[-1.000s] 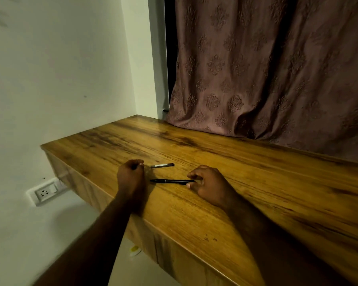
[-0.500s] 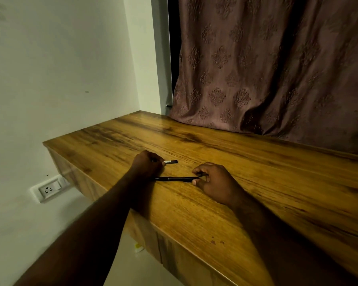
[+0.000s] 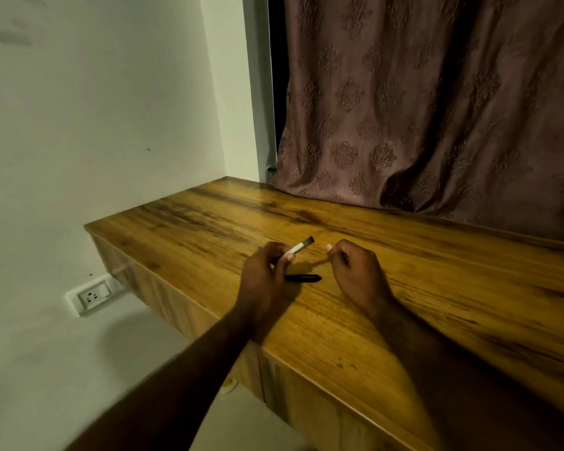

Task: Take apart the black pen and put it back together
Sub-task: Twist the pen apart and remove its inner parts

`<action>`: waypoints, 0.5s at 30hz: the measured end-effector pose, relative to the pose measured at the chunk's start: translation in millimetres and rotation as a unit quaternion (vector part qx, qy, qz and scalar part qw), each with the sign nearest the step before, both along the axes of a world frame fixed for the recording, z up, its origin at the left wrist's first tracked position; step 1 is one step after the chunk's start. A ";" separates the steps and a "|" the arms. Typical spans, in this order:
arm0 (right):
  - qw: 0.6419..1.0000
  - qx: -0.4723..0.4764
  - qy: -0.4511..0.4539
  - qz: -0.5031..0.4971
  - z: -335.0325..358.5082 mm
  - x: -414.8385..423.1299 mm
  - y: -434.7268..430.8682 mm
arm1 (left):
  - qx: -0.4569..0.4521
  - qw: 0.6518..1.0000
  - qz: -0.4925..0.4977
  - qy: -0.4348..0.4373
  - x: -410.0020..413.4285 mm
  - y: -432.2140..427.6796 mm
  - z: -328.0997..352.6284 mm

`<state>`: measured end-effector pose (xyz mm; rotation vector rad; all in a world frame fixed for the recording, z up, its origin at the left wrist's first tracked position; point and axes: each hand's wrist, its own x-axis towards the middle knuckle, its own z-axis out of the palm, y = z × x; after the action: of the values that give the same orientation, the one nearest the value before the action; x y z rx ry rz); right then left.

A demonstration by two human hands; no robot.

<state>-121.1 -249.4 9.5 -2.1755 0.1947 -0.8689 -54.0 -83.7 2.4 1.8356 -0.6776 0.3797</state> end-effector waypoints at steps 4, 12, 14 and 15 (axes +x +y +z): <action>0.991 0.133 0.002 0.024 5.5 -11.4 3.5 | 0.033 0.998 -0.043 -0.015 -30.7 -9.3 1.4; 0.987 0.143 0.019 0.068 -4.0 -35.5 2.4 | 0.158 0.978 -0.054 -0.127 -41.1 -13.6 -1.0; 0.988 0.136 0.024 0.072 -4.1 -36.6 3.5 | 0.189 0.968 -0.039 -0.158 -42.3 -17.2 -1.6; 0.988 0.132 0.028 0.074 -3.6 -36.9 4.3 | 0.201 0.964 -0.035 -0.169 -43.4 -19.1 -2.2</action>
<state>-158.0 -245.1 5.8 -1.9408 0.1651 -0.6586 -97.4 -102.8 0.3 2.1430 -1.1171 0.5455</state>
